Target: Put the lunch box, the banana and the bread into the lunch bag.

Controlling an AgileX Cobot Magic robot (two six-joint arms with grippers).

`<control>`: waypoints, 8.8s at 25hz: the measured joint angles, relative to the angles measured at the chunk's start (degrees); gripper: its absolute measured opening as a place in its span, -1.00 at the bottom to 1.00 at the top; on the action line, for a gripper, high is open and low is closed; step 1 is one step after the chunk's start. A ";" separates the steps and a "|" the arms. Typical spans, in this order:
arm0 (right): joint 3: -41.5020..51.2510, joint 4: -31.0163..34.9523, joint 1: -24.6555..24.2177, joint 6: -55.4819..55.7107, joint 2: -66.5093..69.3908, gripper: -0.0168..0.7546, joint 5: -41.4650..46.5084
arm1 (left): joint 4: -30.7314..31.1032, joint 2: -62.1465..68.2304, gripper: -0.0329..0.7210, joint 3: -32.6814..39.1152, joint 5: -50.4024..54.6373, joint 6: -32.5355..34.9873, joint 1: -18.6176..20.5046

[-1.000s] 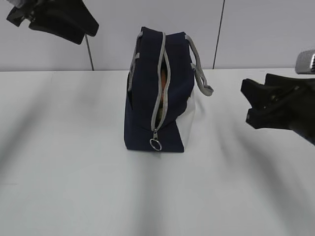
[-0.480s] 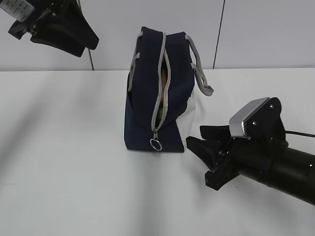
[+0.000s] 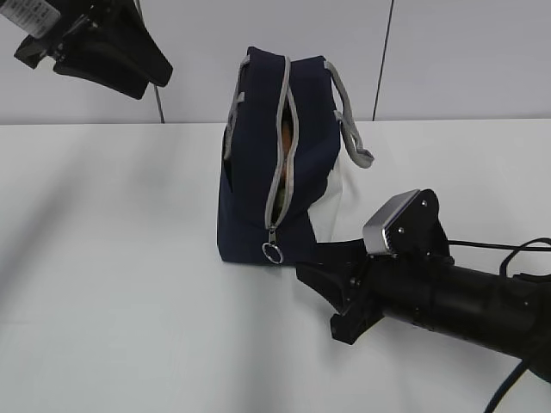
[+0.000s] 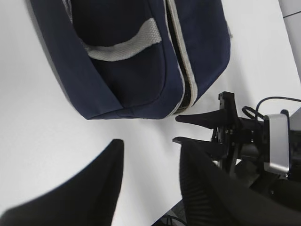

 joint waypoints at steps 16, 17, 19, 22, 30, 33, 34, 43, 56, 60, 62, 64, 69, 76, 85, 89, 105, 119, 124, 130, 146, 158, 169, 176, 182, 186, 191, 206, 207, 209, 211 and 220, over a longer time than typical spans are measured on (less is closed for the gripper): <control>-8.03 -4.23 1.20 4.70 4.80 -0.27 4.29 | 0.05 0.00 -0.12 0.00 0.00 0.00 0.00; -8.53 -4.23 1.58 4.70 4.80 -0.27 5.54 | 0.11 0.00 -0.12 0.00 0.00 0.00 0.00; -9.52 -4.23 2.25 4.85 4.80 -0.27 7.08 | 0.11 0.00 -0.12 0.00 0.00 0.00 0.00; -10.37 -3.26 2.38 4.85 4.80 -0.27 7.95 | 0.11 0.00 -0.12 0.00 0.00 0.00 0.00; -12.31 -2.57 2.38 4.94 4.92 -0.28 9.89 | 0.15 0.00 -0.12 0.00 0.05 0.00 0.00; -12.34 -2.57 2.38 4.94 4.92 -0.28 10.44 | 0.15 0.00 -0.12 0.00 0.05 0.00 0.00; -12.34 -2.57 2.38 4.94 4.95 -0.28 10.98 | 0.15 0.00 -0.12 0.00 0.05 0.00 0.00; -12.47 -2.57 2.38 4.83 10.34 -0.28 5.56 | 0.22 0.00 -0.12 0.00 0.05 0.00 0.00; -12.52 -2.17 2.38 3.68 10.60 -0.49 3.10 | 1.75 0.00 -0.13 0.00 0.10 0.00 0.00; -12.52 -1.47 2.38 3.46 10.60 -0.54 3.00 | 1.80 0.00 -0.13 0.00 0.16 0.00 0.00; -12.52 -1.33 2.38 3.19 10.60 -0.73 2.90 | 1.80 0.00 -0.13 0.00 0.16 0.00 0.00; -12.52 -1.33 2.38 2.30 10.60 -0.94 2.90 | 1.80 0.00 -0.13 0.00 0.20 0.00 0.00; -12.52 -1.33 2.38 1.14 10.60 -1.00 2.90 | 1.80 0.00 -0.13 0.00 0.20 0.00 0.00; -11.77 -0.36 2.38 0.95 7.94 -1.00 3.01 | 1.82 0.00 -0.13 0.00 0.20 0.00 0.00; -11.67 -3.70 2.38 0.81 5.29 -1.00 4.76 | 1.82 0.00 -0.13 0.00 0.20 0.00 0.00; -10.42 -3.84 2.38 0.81 2.87 -1.00 4.98 | 1.87 0.00 -0.13 0.00 0.20 0.00 0.00; -9.32 -8.82 2.38 5.98 -4.29 -1.00 7.47 | 1.87 0.00 -0.13 0.00 0.03 0.00 0.00; -12.39 -9.63 2.38 11.29 -7.31 -1.00 11.27 | 1.87 0.00 -0.13 0.00 0.03 0.49 0.00; -14.09 -10.07 2.38 14.15 -8.68 -1.00 14.02 | 1.87 0.00 -0.13 0.00 -0.37 0.55 0.00; -16.88 -15.94 2.38 20.71 -10.08 -1.00 18.40 | 1.87 0.00 -0.13 0.04 -0.64 0.66 0.00; -21.40 -23.87 -1.01 29.75 -10.44 -1.00 17.36 | 1.87 0.00 -0.13 0.04 -1.90 1.82 0.00; -23.32 -27.96 -1.16 35.02 -11.60 -1.00 16.83 | 1.82 0.00 -0.13 0.04 -2.55 4.12 0.00; -26.65 -34.65 -2.03 44.17 -11.60 -1.00 18.48 | 1.58 0.81 -0.13 0.04 -3.13 5.56 0.00; -27.80 -35.12 -2.93 45.78 -11.60 -1.00 18.85 | -0.87 2.90 -0.13 0.04 -3.31 7.73 0.00; -28.27 -34.89 -3.16 46.80 -11.60 -1.00 17.63 | -1.21 2.90 -0.13 0.04 -3.43 9.32 0.00; -28.90 -33.32 -3.28 46.93 -11.60 -1.00 17.86 | -2.15 2.90 -0.13 0.04 -3.69 11.02 0.00; -30.51 -32.68 -3.28 47.75 -11.60 -1.00 18.33 | -2.94 2.90 -0.13 0.04 -3.81 12.53 0.00; -31.76 -26.15 -3.28 49.63 -11.60 -1.00 23.20 | -4.11 2.93 -0.13 0.04 -5.58 15.59 0.00; -31.76 -25.62 -3.28 49.63 -11.60 -1.00 23.20 | -4.25 2.93 -0.13 0.04 -5.63 15.79 0.00; -31.76 -24.22 -3.28 49.63 -11.60 -1.00 23.45 | -4.45 2.93 -0.13 0.04 -5.63 15.92 0.00; -31.76 -23.00 -3.28 49.63 -11.60 -1.00 23.99 | -4.77 2.98 -0.13 0.04 -5.63 16.15 0.00; -31.76 -16.71 -3.28 49.63 -11.60 -1.00 25.11 | -5.69 4.26 -0.13 0.04 -5.63 18.06 0.00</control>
